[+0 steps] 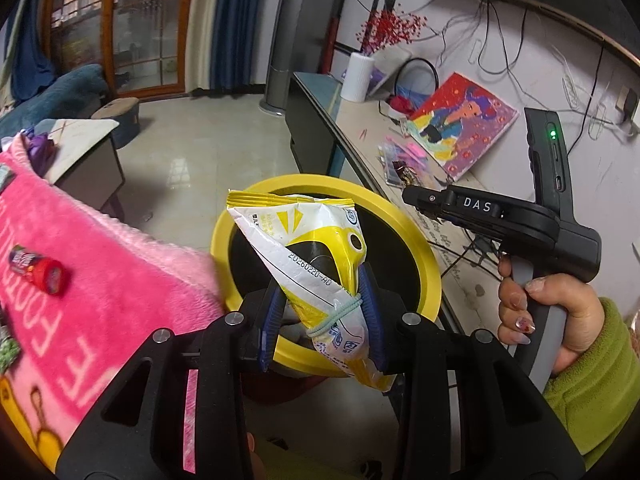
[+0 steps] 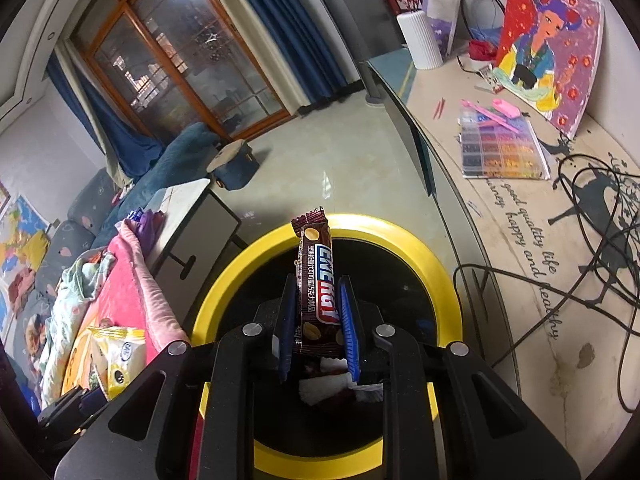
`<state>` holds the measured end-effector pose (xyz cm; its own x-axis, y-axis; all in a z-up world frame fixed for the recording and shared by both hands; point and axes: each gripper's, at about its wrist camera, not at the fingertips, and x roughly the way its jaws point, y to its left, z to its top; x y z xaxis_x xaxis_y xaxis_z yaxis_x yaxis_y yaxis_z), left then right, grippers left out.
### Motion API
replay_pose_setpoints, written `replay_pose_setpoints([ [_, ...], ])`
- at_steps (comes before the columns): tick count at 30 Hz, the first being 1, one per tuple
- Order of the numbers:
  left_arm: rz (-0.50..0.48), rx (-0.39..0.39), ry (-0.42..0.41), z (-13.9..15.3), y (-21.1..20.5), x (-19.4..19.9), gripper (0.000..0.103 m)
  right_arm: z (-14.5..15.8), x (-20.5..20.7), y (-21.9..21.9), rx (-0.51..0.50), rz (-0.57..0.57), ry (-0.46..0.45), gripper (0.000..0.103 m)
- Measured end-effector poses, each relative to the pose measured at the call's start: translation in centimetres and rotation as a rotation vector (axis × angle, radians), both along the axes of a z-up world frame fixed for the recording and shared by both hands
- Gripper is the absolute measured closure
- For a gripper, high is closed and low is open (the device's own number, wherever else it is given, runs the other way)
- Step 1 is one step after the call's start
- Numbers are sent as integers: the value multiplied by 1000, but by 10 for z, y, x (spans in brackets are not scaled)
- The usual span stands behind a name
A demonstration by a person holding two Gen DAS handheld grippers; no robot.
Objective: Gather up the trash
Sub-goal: 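Open the left gripper over the bin while the right gripper releases the chocolate bar into it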
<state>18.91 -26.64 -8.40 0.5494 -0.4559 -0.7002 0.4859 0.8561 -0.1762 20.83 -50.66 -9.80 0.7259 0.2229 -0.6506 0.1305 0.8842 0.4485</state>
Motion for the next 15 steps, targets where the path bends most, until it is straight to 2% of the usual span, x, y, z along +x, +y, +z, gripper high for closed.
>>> replay_pose_setpoints([
  [12,-24,26,53,-25,-11,17,74,-20,6,-1,58,18,47,81],
  [15,-30,30,60,-30,-12,19,73,-22,7,-2,69,14,51,77],
])
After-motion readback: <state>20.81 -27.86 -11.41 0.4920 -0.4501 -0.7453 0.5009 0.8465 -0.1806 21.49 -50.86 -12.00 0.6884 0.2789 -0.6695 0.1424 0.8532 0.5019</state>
